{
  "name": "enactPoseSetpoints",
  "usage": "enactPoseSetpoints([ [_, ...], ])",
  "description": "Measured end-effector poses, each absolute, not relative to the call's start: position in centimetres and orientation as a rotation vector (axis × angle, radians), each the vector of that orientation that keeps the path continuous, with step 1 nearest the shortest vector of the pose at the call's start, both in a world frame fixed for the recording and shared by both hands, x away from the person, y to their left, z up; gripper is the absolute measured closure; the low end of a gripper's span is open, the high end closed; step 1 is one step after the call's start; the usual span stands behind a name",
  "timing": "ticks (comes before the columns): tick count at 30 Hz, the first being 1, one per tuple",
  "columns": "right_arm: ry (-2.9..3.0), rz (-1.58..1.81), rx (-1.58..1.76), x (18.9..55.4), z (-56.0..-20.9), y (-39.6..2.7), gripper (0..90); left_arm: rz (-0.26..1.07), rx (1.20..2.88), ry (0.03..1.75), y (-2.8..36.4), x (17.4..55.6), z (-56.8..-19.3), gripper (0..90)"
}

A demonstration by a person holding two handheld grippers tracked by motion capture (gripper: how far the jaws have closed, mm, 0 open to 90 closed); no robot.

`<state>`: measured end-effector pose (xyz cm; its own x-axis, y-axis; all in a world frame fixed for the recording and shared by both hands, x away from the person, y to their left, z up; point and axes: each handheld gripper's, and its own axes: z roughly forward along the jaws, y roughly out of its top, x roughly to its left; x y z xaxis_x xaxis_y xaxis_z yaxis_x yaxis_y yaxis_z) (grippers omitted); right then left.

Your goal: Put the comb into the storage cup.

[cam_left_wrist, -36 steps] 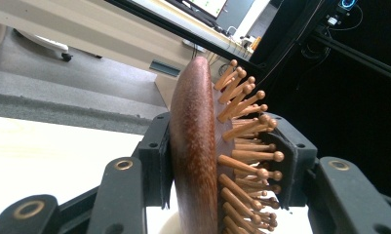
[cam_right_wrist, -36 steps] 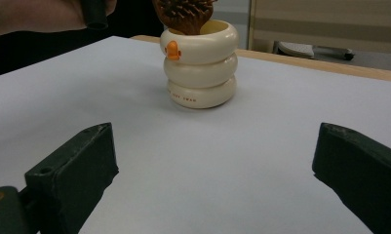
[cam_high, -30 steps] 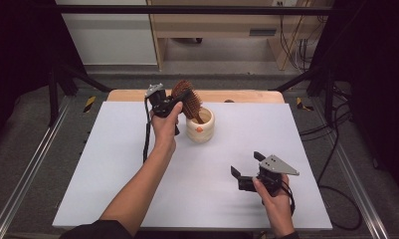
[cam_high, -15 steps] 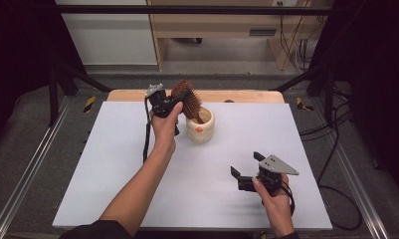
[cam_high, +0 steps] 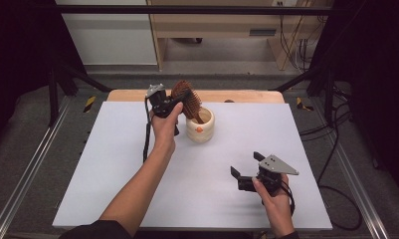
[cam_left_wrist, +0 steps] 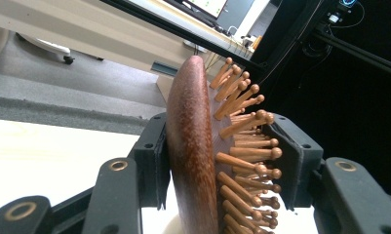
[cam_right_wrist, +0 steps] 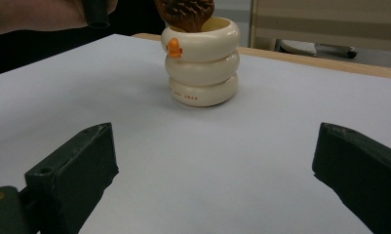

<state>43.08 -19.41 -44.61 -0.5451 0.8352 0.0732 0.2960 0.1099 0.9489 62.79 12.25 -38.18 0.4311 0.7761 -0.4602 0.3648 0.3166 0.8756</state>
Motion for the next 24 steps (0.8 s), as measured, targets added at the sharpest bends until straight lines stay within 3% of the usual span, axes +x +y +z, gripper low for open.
enactPoseSetpoints([
  [24,1.907,1.444,1.096,43.11,-44.63,-19.39,3.0,0.401,1.301,1.135,12.04,62.72,-38.22,38.7],
])
